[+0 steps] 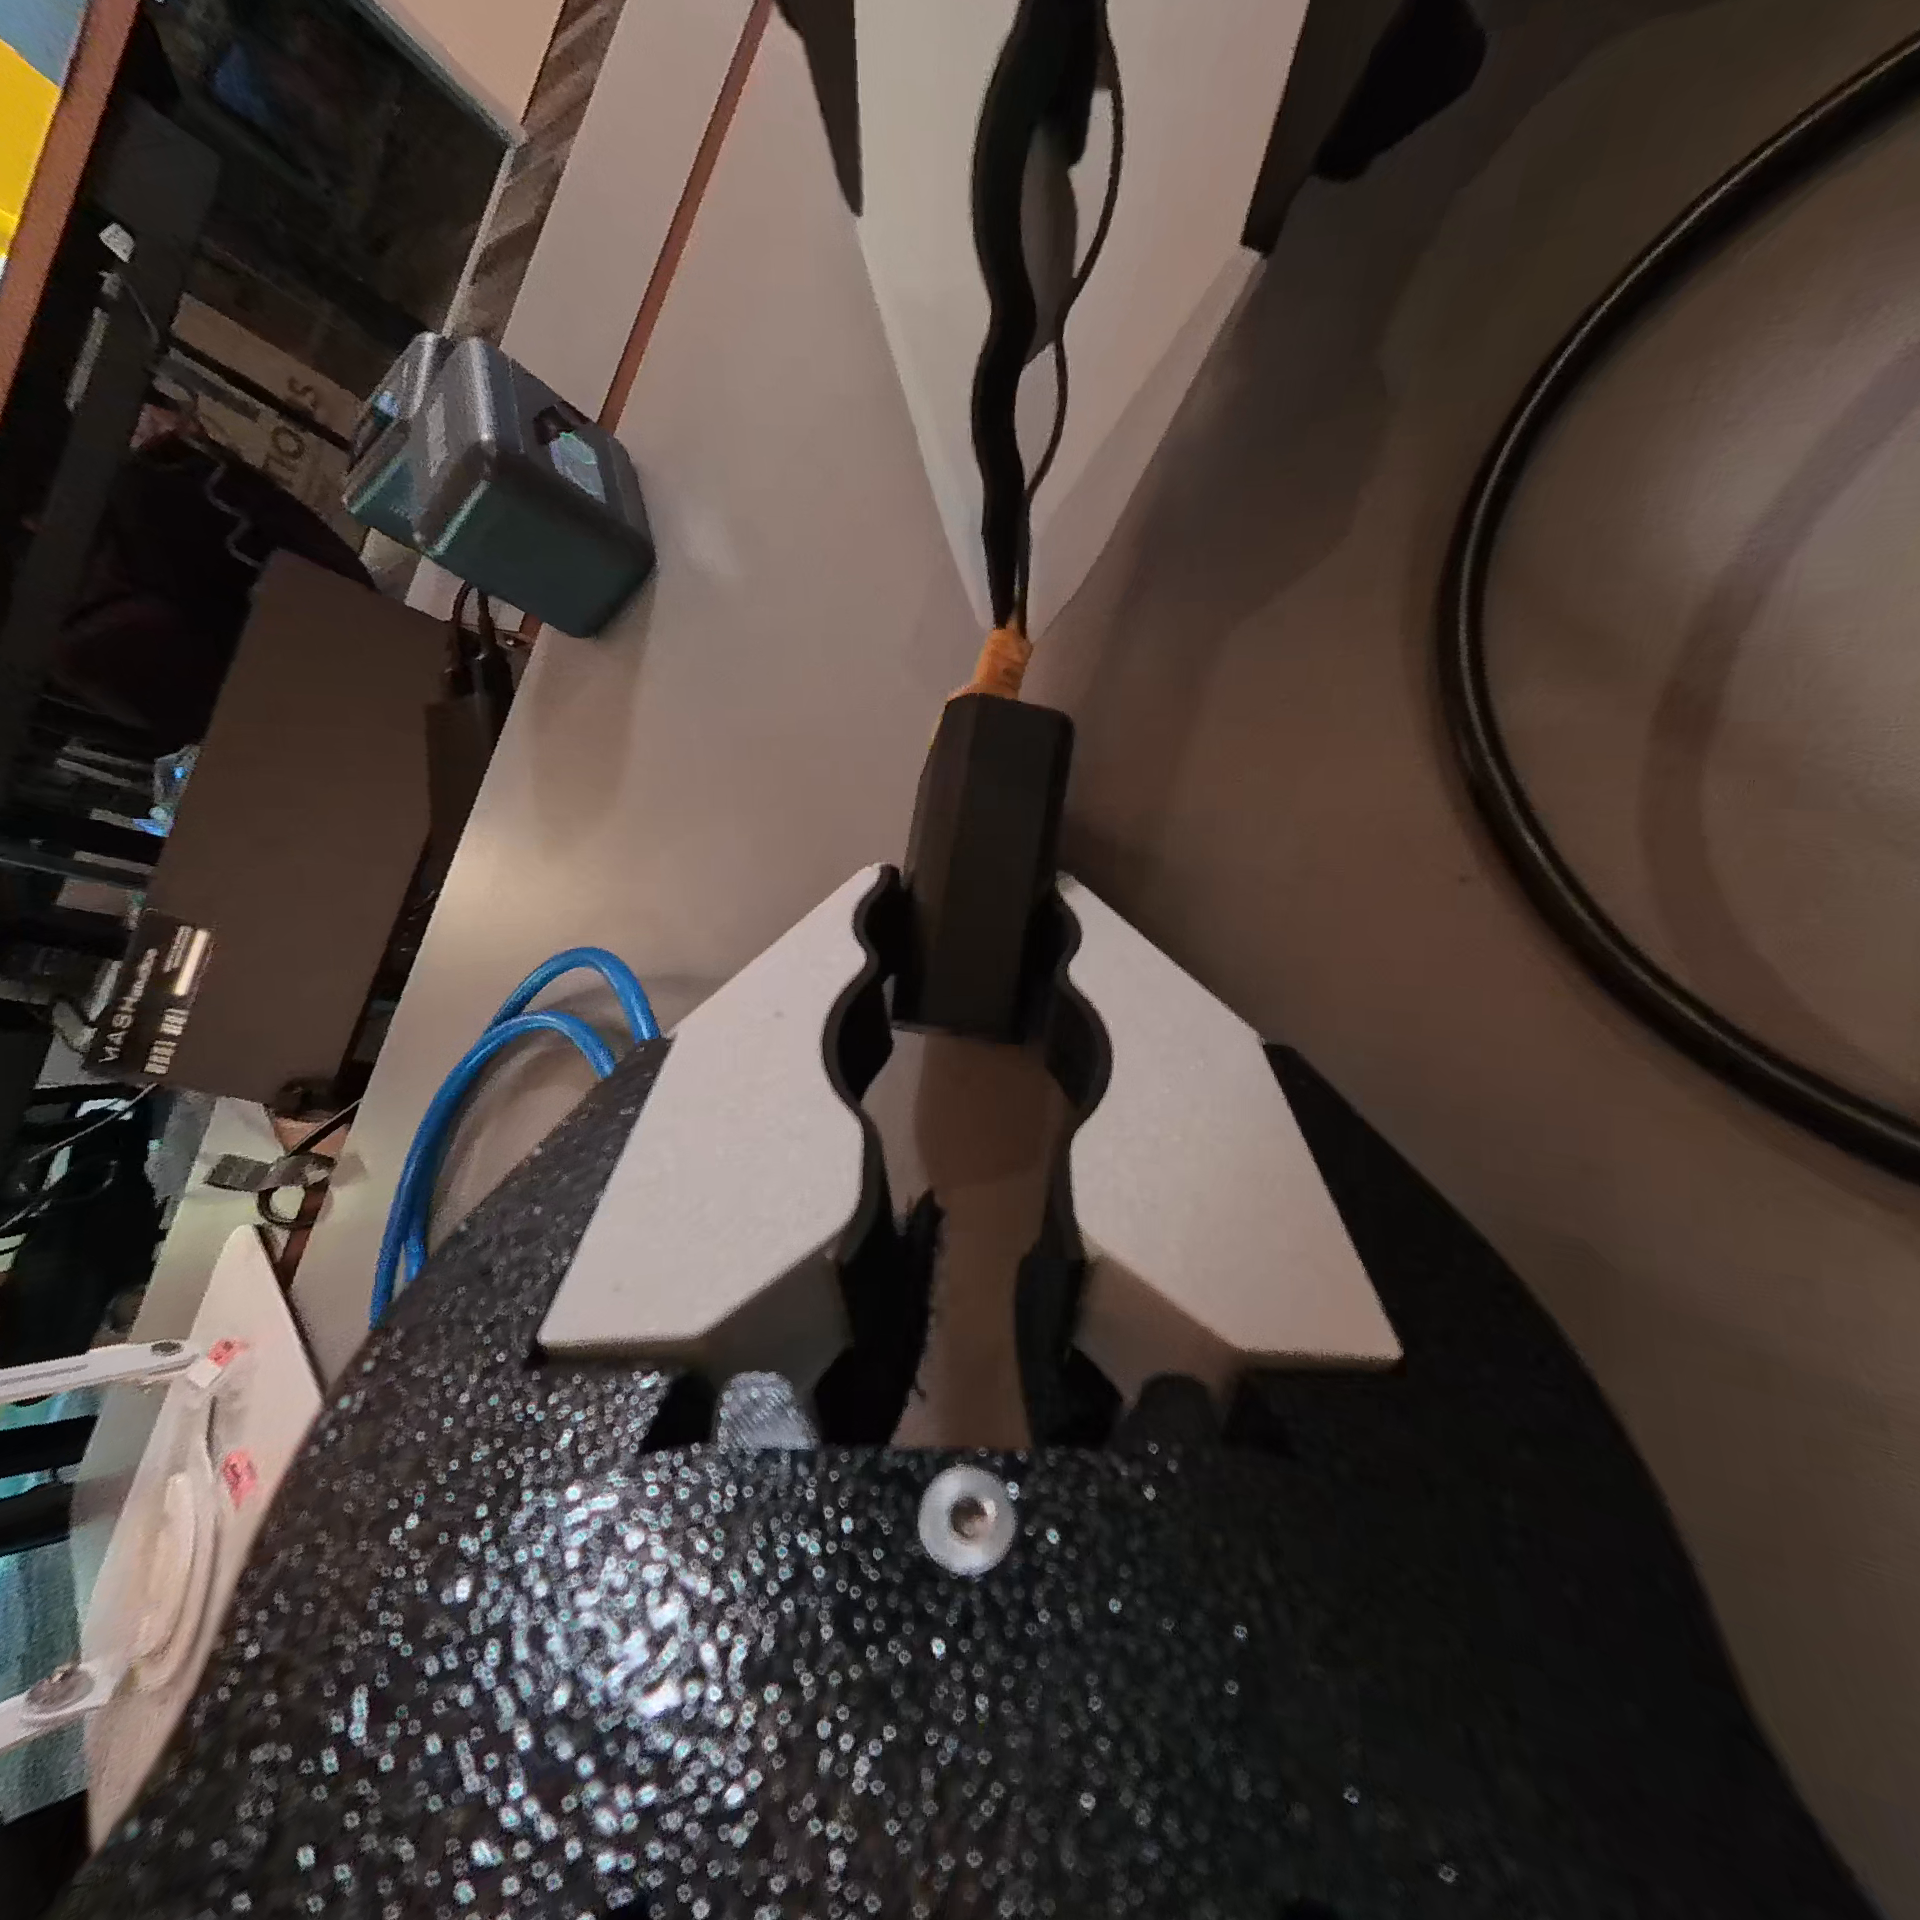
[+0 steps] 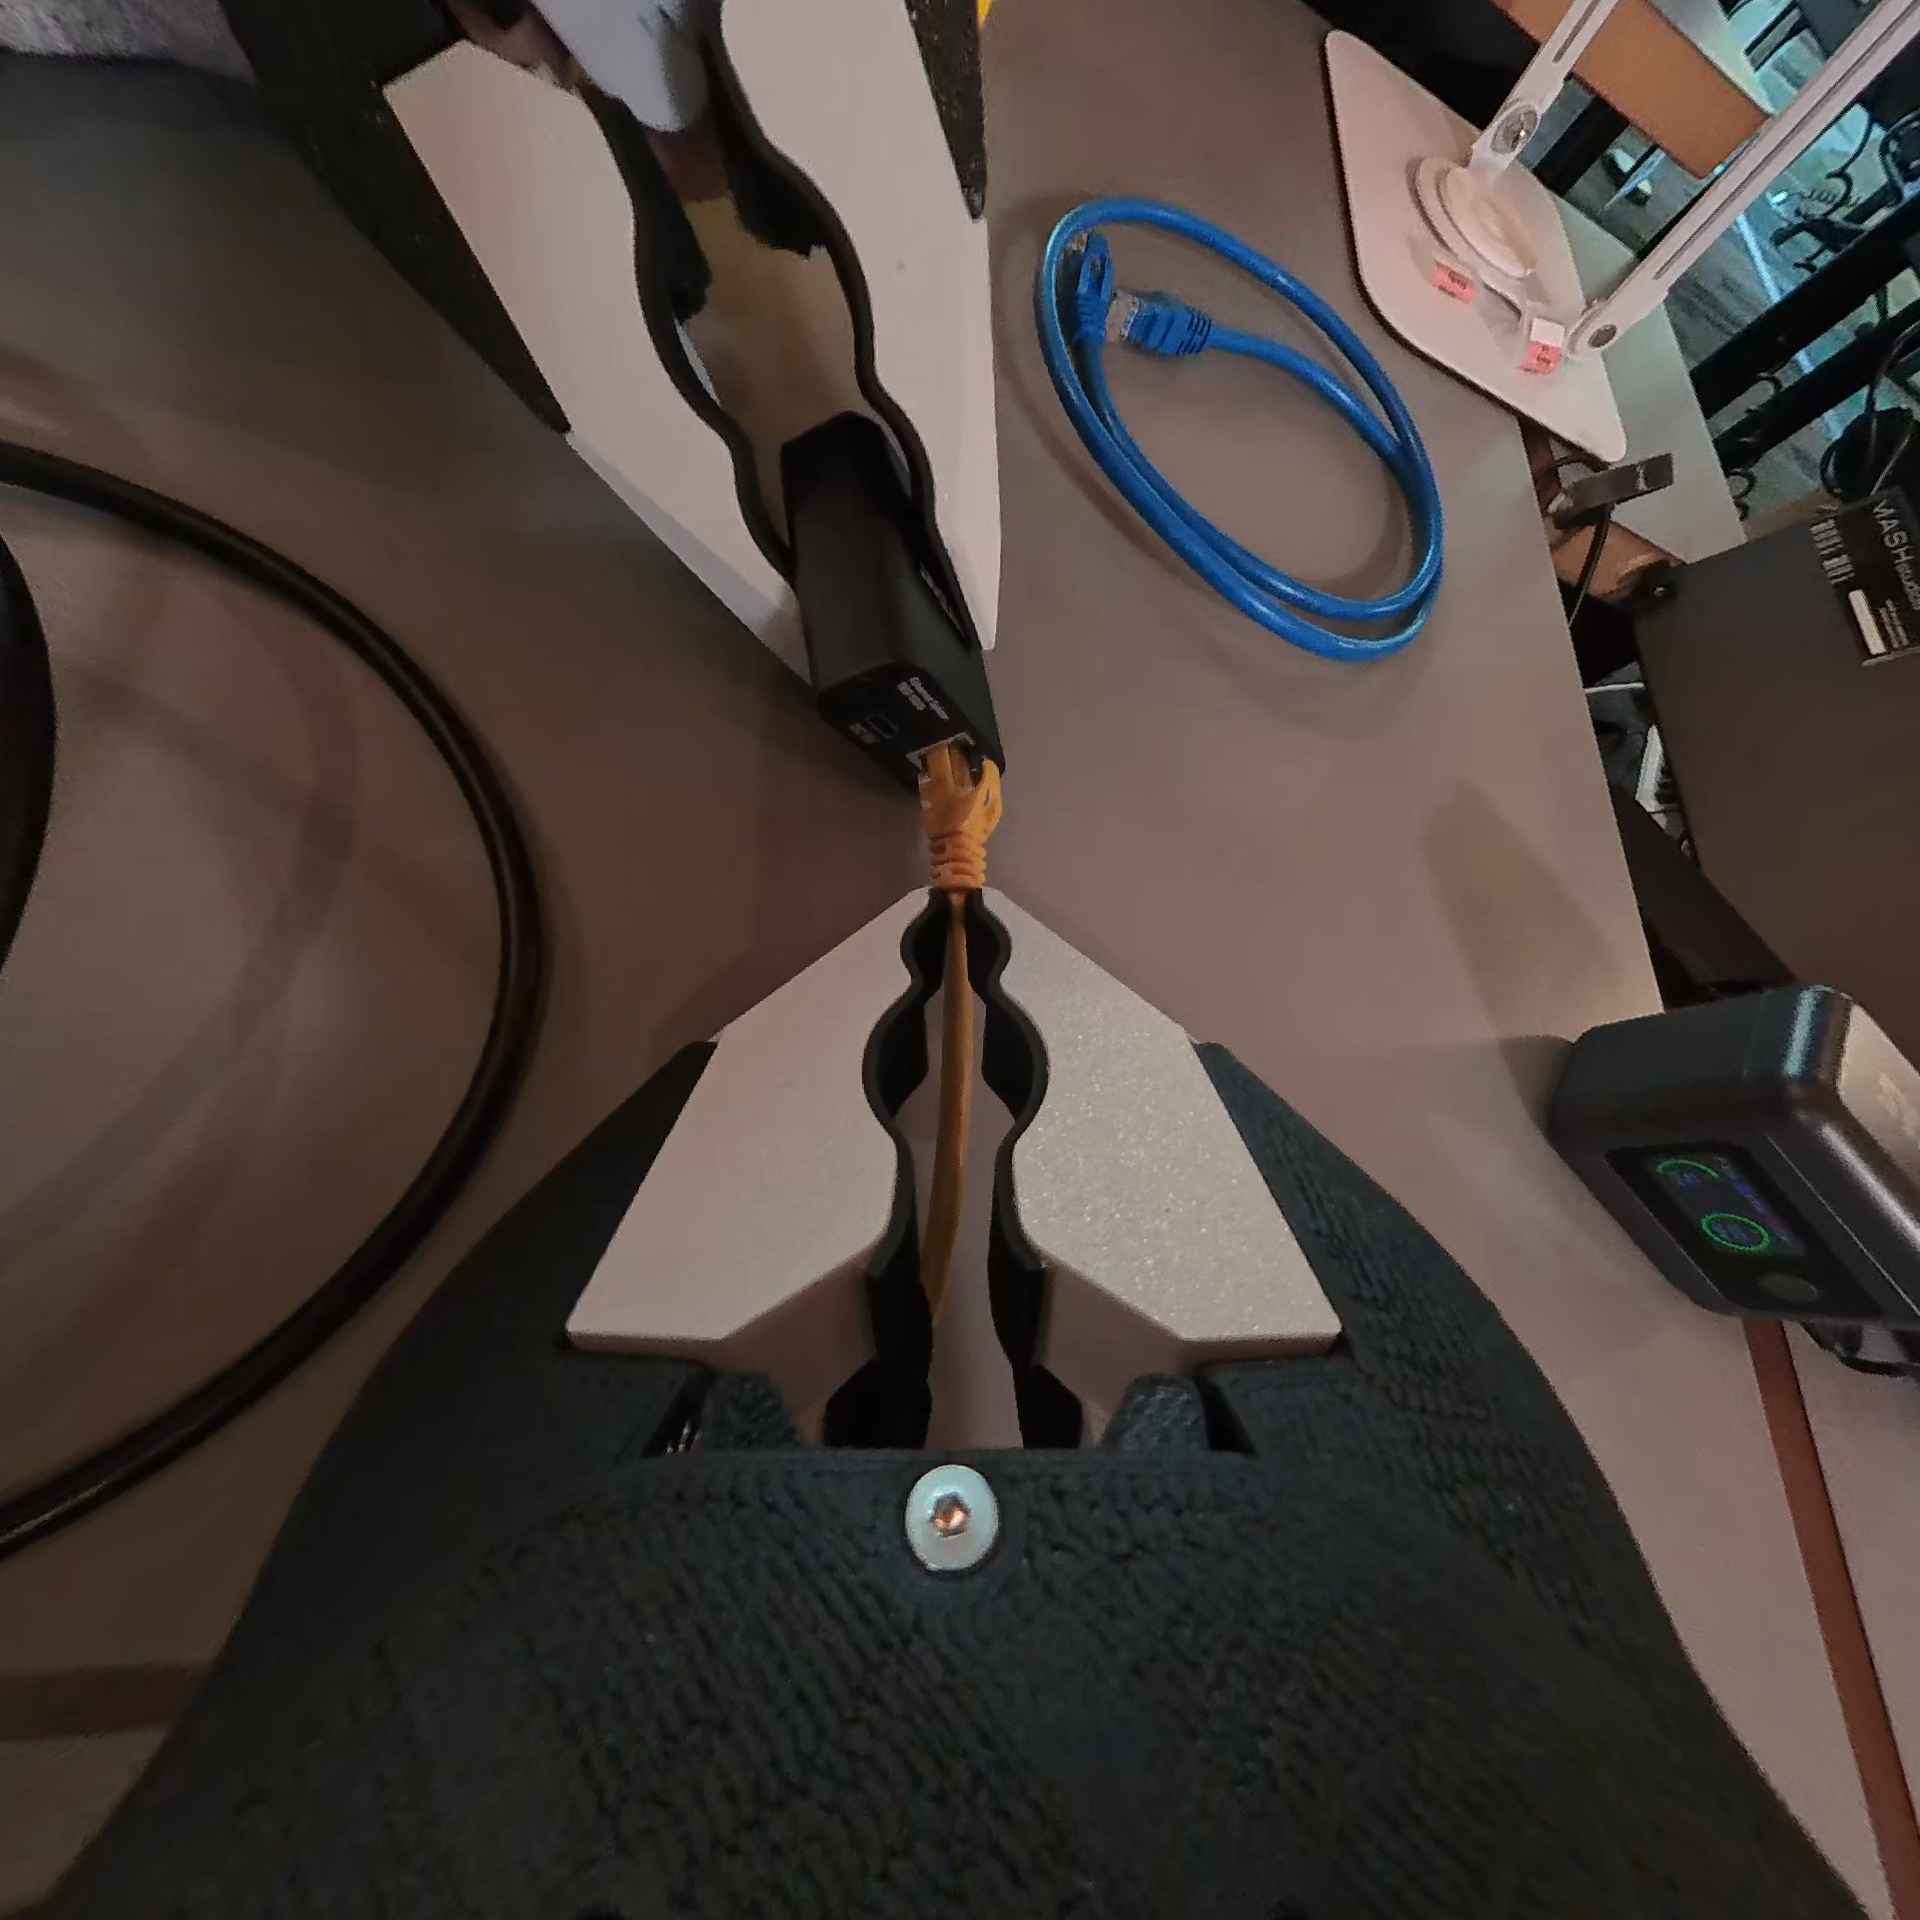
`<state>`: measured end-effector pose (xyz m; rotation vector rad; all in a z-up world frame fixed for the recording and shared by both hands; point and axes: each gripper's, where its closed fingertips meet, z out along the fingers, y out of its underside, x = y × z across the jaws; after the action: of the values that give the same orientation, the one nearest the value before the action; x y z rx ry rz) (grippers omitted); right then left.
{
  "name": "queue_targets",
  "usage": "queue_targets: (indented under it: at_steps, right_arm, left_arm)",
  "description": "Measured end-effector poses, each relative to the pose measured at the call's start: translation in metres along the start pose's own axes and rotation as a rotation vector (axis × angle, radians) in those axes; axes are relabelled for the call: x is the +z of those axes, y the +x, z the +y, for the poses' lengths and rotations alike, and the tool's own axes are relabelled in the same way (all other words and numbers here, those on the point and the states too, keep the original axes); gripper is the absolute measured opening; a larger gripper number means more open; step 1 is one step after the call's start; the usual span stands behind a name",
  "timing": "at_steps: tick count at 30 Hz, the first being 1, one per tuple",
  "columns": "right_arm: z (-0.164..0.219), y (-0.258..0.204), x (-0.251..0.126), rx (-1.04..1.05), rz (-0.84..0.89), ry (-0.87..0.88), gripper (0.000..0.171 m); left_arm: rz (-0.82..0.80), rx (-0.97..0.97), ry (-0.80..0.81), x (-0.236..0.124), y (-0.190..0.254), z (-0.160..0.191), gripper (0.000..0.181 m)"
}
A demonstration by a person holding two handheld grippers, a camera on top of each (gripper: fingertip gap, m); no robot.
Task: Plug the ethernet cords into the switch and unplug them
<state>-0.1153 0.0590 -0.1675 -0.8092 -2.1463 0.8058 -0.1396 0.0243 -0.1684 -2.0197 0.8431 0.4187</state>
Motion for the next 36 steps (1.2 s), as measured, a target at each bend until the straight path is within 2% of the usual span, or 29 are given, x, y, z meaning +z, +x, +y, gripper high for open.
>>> queue_targets:
  at_steps: [5, 9, 12, 14, 17, 18, 20, 22, 24, 27, 29, 32, 36]
  right_arm:
    - [0.002, 0.005, 0.002, 0.069, 0.001, 0.017, 0.003]
    - [-0.015, 0.012, -0.006, 0.013, 0.074, 0.067, 0.048]
    - [-0.038, -0.003, -0.006, -0.184, 0.112, 0.078, 0.046]
    - [-0.041, -0.012, 0.002, -0.298, 0.123, 0.018, 0.045]
    - [-0.047, -0.016, 0.004, -0.354, 0.146, 0.02, 0.03]
    - [-0.049, -0.016, 0.002, -0.342, 0.139, 0.031, 0.023]
    - [-0.054, -0.015, -0.004, -0.263, 0.109, 0.078, 0.022]
    - [-0.064, -0.009, -0.016, -0.129, 0.09, 0.185, 0.022]
    - [-0.082, -0.002, -0.035, 0.049, 0.034, 0.356, 0.022]
    - [-0.117, -0.002, -0.07, 0.261, -0.129, 0.67, 0.021]
    - [-0.133, -0.004, -0.086, 0.319, -0.2, 0.798, 0.021]
    - [-0.142, -0.009, -0.093, 0.343, -0.242, 0.857, 0.02]
    - [-0.144, -0.016, -0.097, 0.308, -0.259, 0.806, 0.021]
  left_arm:
    - [-0.03, -0.048, 0.029, 0.002, -0.003, -0.002, 0.024]
    - [-0.08, -0.078, -0.019, 0.002, -0.01, 0.0, 0.023]
    - [-0.088, -0.04, -0.017, 0.001, -0.008, -0.005, 0.022]
    - [-0.078, -0.022, 0.022, -0.002, -0.005, -0.013, 0.022]
    - [-0.061, 0.013, 0.078, -0.008, 0.0, -0.023, 0.022]
    - [-0.056, 0.018, 0.092, -0.009, 0.001, -0.024, 0.022]
    - [-0.053, -0.032, 0.155, -0.014, 0.0, -0.031, 0.025]
    - [-0.04, -0.184, 0.264, -0.023, -0.01, -0.042, 0.04]
    - [-0.006, -0.375, 0.398, -0.034, -0.023, -0.055, 0.055]
    - [0.118, -0.545, 0.654, -0.056, -0.027, -0.085, 0.077]
    - [0.191, -0.593, 0.81, -0.072, -0.025, -0.104, 0.059]
    - [0.268, -0.591, 0.968, -0.093, -0.021, -0.123, 0.022]
    - [0.26, -0.522, 0.961, -0.1, -0.017, -0.127, 0.022]
